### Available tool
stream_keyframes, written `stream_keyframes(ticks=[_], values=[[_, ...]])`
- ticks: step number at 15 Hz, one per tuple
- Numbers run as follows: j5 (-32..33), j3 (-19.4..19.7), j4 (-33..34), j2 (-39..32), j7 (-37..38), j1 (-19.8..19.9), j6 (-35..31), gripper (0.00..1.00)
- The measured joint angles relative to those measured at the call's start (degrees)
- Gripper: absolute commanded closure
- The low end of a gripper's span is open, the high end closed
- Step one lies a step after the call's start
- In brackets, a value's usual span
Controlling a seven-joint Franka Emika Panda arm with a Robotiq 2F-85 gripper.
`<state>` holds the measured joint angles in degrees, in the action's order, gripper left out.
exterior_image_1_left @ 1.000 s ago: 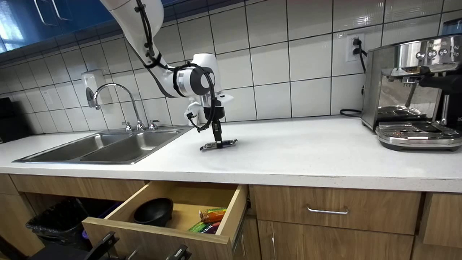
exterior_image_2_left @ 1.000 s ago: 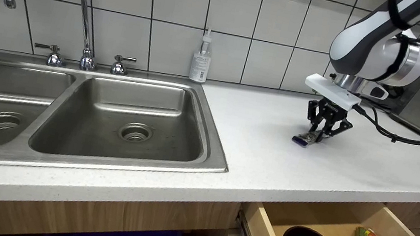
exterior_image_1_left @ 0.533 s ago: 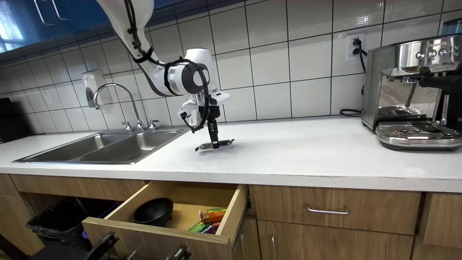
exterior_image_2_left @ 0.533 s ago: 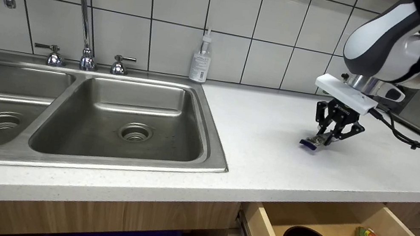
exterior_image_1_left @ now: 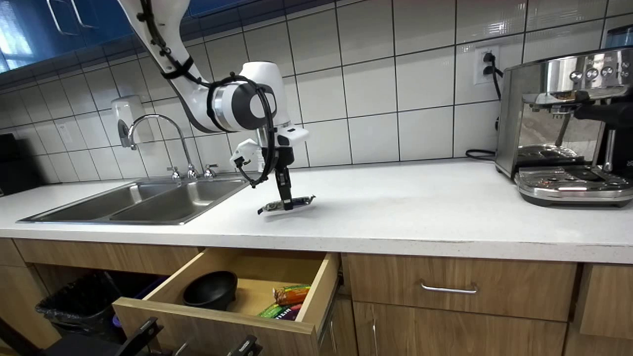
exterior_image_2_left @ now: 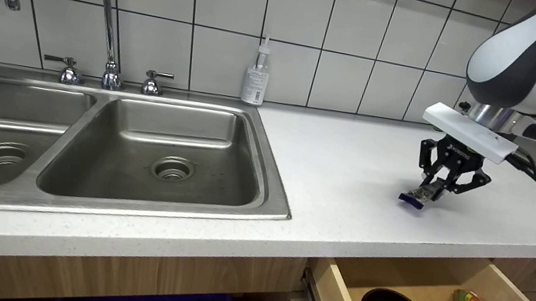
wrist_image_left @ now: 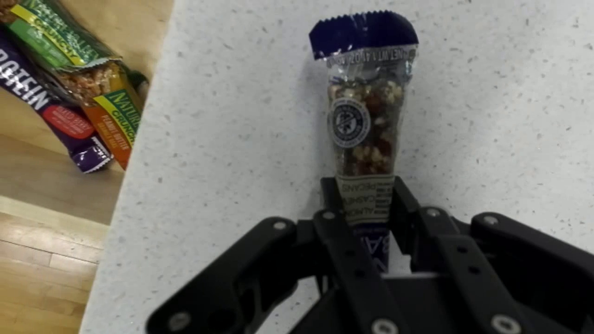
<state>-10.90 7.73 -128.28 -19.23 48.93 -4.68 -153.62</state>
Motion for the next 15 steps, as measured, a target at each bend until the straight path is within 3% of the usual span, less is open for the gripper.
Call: stream_keyframes(ticks=[15], values=[[0.0,0.0,-21.7,13.0,-3.4,0.2,-6.7,0.93]])
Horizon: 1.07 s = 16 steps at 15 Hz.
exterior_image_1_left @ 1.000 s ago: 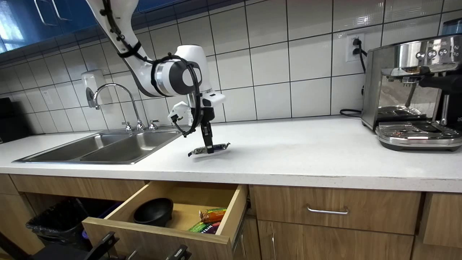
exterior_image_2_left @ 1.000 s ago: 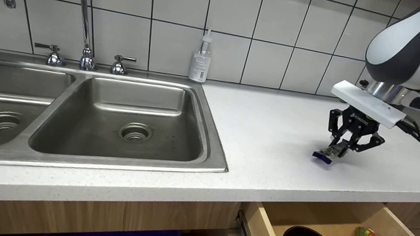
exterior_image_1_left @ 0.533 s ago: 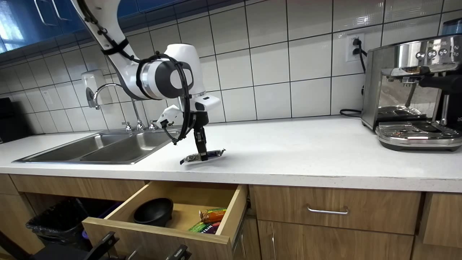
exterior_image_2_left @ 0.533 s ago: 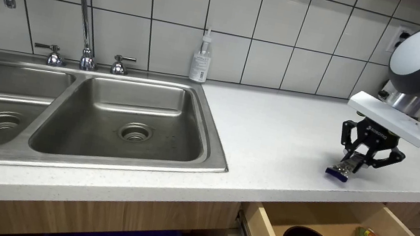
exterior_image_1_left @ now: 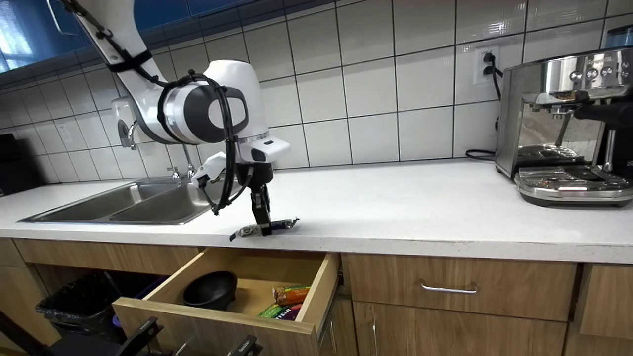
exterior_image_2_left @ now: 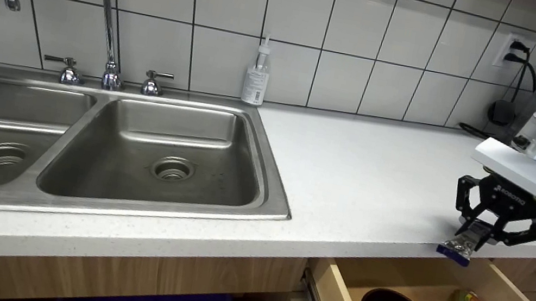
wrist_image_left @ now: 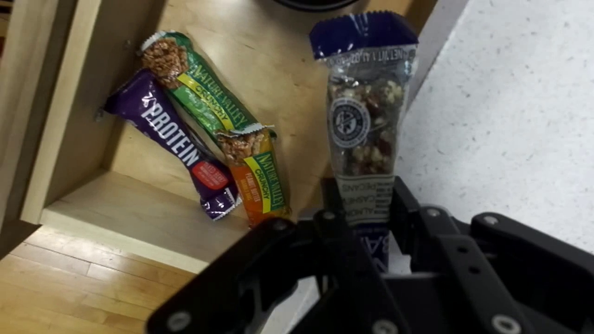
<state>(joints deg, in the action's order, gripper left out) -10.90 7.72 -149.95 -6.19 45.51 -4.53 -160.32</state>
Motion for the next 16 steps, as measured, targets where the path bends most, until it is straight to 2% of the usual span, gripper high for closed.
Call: stream_keyframes(ticks=[7,16], values=[[0.0,-0.2,-7.3,4.1,-0.5,1.0,-1.4,0.93],[0.0,-0.2,-8.7,4.1,-0.5,3.3,-1.5,0.93]])
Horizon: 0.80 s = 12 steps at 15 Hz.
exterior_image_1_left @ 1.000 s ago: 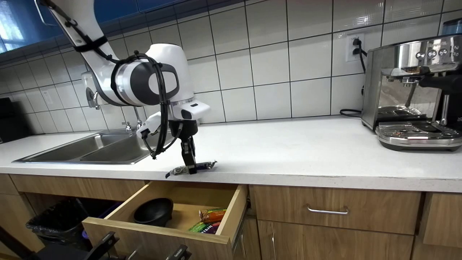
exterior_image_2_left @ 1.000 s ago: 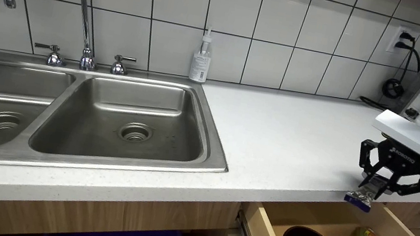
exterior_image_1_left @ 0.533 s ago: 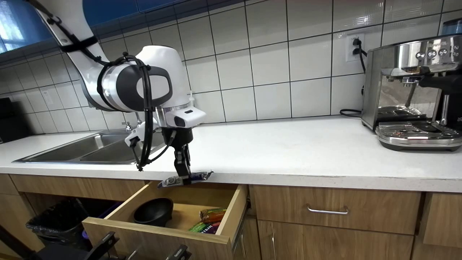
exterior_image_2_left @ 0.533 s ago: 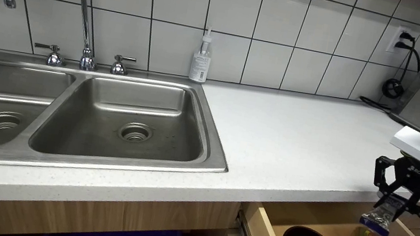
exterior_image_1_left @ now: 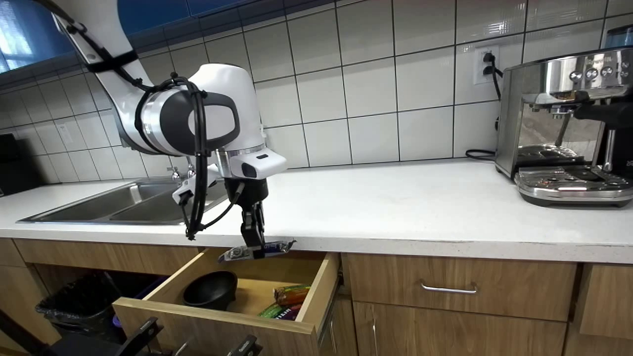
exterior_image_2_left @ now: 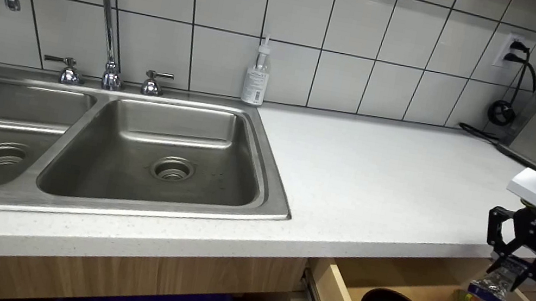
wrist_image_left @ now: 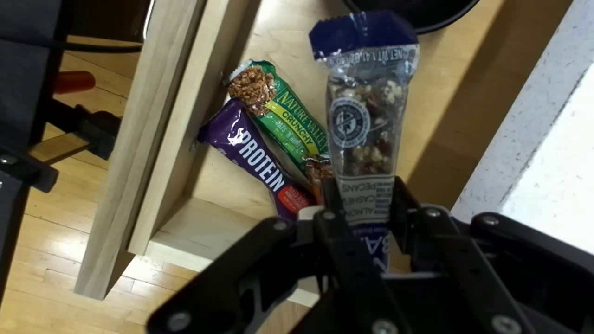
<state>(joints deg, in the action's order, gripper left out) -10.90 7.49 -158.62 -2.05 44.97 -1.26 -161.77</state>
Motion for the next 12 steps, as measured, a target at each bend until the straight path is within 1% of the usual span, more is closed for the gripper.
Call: stream_keyframes(ticks=[12], values=[[0.0,0.0,1.3,-4.3,0.0,0.2,0.0,0.93]])
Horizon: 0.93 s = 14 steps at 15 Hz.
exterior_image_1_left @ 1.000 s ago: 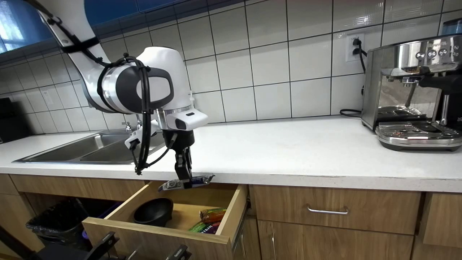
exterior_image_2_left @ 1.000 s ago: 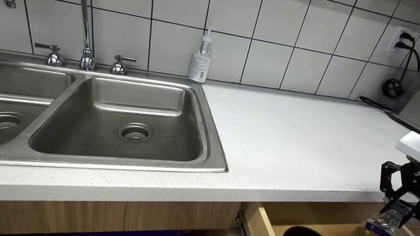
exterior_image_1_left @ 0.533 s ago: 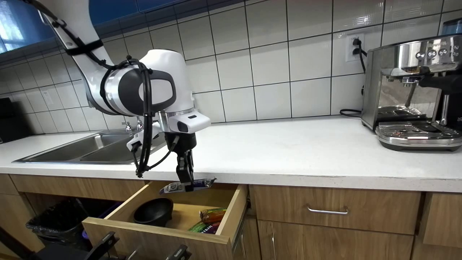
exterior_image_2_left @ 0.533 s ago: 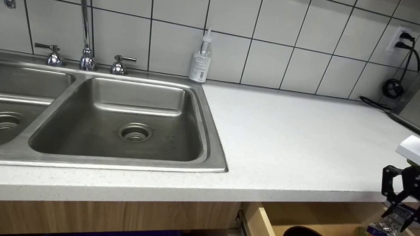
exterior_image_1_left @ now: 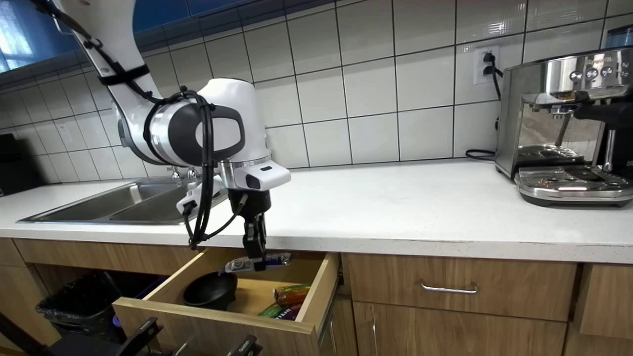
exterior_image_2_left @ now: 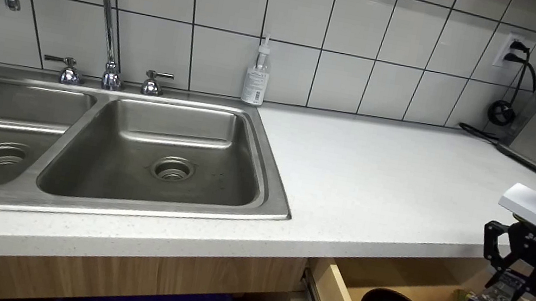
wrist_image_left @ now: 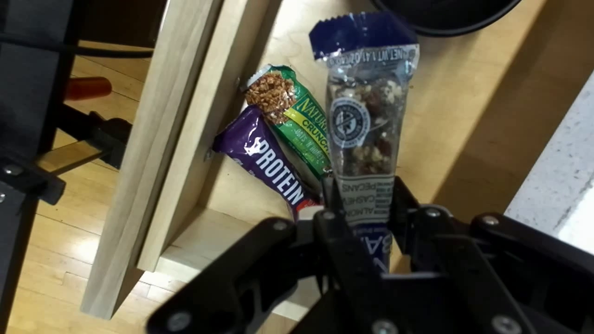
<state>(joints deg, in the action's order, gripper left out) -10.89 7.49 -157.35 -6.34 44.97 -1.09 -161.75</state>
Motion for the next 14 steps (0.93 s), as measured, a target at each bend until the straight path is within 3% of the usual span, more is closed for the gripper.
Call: stream_keyframes(ticks=[2,3,5,10,14], values=[[0.0,0.0,0.4,-0.9,0.0,0.0,0.0,0.87],[0.0,0.0,0.6,-1.3,0.0,0.0,0.0,0.46],[0.2,0.0,1.1,-2.0,0.0,0.0,0.0,0.39],[1.0,0.1,1.8,-3.0,0.0,0.0,0.0,0.04],[1.4,0.1,2.0,-3.1,0.0,-0.1,0.1,0.0]])
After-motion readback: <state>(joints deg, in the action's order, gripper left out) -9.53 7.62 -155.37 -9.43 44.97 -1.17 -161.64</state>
